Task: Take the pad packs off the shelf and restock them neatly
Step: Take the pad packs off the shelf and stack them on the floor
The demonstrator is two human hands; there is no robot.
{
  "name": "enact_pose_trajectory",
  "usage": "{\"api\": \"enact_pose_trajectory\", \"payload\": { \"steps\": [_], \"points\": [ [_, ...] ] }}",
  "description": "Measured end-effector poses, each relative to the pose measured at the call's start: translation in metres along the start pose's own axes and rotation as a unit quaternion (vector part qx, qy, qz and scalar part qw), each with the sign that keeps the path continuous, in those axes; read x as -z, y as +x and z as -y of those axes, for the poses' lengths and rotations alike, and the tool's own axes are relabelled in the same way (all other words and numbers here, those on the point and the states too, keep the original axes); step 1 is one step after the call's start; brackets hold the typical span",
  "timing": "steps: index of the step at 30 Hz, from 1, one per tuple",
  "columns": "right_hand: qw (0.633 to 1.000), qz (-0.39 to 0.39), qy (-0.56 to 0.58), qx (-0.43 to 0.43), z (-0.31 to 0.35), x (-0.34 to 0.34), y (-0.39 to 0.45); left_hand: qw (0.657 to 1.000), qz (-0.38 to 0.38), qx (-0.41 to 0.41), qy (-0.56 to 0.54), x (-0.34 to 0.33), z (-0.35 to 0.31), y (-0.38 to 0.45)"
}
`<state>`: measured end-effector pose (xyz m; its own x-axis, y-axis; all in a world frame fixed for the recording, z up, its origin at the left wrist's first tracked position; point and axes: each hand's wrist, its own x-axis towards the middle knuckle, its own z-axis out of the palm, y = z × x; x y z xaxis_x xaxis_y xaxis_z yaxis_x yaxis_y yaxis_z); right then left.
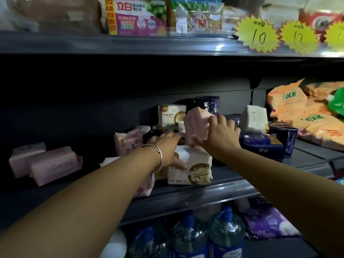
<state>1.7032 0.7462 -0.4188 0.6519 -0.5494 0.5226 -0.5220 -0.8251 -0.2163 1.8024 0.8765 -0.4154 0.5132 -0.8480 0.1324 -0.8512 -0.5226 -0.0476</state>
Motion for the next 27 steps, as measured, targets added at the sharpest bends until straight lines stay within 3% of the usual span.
{"api": "enact_pose_trajectory", "payload": {
  "steps": [3, 6, 9, 13, 18, 21, 27],
  "points": [
    [0.985, 0.075, 0.093, -0.124, -0.003, -0.011, 0.016, 1.000, 0.023, -0.003, -0.021, 0.005, 0.001, 0.006],
    [0.972, 0.113, 0.124, -0.164, 0.000, -0.019, 0.031, 0.998, 0.044, 0.006, -0.035, 0.010, 0.012, 0.004],
    [0.984, 0.052, 0.120, -0.117, 0.015, -0.019, 0.038, 0.997, 0.063, 0.026, -0.040, 0.013, 0.029, -0.009],
    [0.992, -0.038, 0.118, 0.031, 0.046, -0.002, 0.024, 0.994, 0.086, 0.052, -0.041, 0.022, 0.055, -0.031],
    [0.985, -0.059, 0.126, 0.098, 0.074, 0.011, 0.004, 0.977, 0.175, 0.125, 0.009, 0.014, 0.086, -0.056],
    [0.983, -0.046, 0.129, 0.121, 0.083, 0.015, -0.010, 0.984, 0.123, 0.123, 0.049, 0.003, 0.090, -0.065],
    [0.967, -0.030, 0.210, 0.139, 0.102, 0.023, -0.033, 0.994, 0.043, 0.102, 0.004, 0.035, 0.092, -0.109]
  ]
}}
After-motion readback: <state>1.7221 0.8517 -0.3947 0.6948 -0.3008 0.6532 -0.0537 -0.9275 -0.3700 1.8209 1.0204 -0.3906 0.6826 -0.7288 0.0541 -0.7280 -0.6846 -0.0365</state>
